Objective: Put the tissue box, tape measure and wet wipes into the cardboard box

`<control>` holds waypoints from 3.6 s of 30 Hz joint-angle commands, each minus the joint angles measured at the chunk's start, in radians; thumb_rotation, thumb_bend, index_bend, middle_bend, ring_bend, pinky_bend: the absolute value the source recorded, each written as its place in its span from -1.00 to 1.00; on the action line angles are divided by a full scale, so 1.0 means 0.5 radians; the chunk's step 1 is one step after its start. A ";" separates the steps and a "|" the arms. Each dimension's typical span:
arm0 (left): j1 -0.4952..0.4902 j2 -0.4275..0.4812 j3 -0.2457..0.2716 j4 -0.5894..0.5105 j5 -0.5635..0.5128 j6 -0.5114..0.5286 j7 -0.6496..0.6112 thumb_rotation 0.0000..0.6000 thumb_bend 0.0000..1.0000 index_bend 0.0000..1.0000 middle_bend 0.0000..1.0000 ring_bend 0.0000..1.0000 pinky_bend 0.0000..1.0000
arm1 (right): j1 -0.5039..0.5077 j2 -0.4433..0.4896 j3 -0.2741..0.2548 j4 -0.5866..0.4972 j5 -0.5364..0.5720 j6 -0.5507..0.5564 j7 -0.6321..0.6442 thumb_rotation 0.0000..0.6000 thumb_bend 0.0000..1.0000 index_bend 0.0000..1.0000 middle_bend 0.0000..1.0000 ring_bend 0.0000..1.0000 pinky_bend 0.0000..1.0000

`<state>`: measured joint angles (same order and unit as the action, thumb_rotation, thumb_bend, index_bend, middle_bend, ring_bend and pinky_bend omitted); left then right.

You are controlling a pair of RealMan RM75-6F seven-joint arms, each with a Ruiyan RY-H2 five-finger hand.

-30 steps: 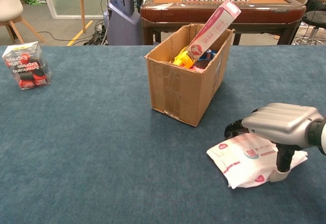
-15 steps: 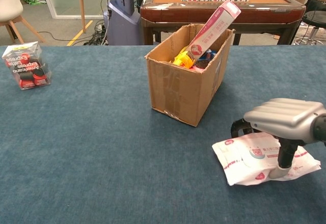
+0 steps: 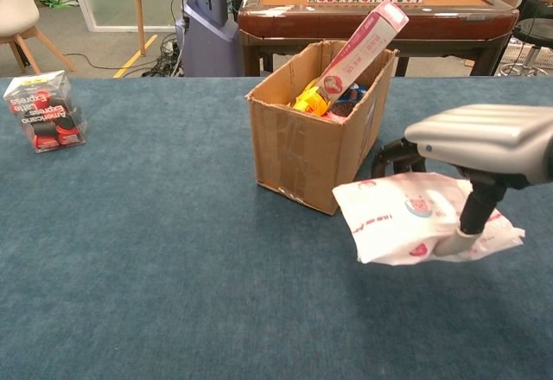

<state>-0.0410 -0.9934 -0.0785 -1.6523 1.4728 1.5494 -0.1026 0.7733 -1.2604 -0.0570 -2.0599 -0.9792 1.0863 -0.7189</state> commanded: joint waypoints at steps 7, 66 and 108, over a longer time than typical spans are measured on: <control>0.004 0.006 -0.003 -0.005 -0.002 0.009 -0.012 1.00 -0.73 -0.04 0.03 -0.22 -0.03 | 0.154 0.042 0.216 -0.221 0.124 0.149 -0.310 1.00 -1.00 -0.38 -0.08 -0.22 -0.52; 0.019 0.043 -0.016 -0.003 -0.010 0.028 -0.110 1.00 -0.73 -0.04 0.03 -0.22 -0.02 | 1.019 -0.426 0.667 0.423 1.362 0.706 -1.624 1.00 -1.00 -0.37 -0.19 -0.35 -0.52; 0.014 0.015 0.007 0.006 0.083 0.060 -0.083 1.00 -0.73 -0.04 0.03 -0.22 -0.03 | 0.139 0.329 -0.173 -0.551 0.079 1.275 -0.728 1.00 -1.00 -0.72 -0.66 -0.76 -0.62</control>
<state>-0.0332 -0.9846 -0.0760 -1.6490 1.5135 1.5792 -0.1456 0.9557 -1.1702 -0.0467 -2.2805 -0.8185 1.6621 -1.1900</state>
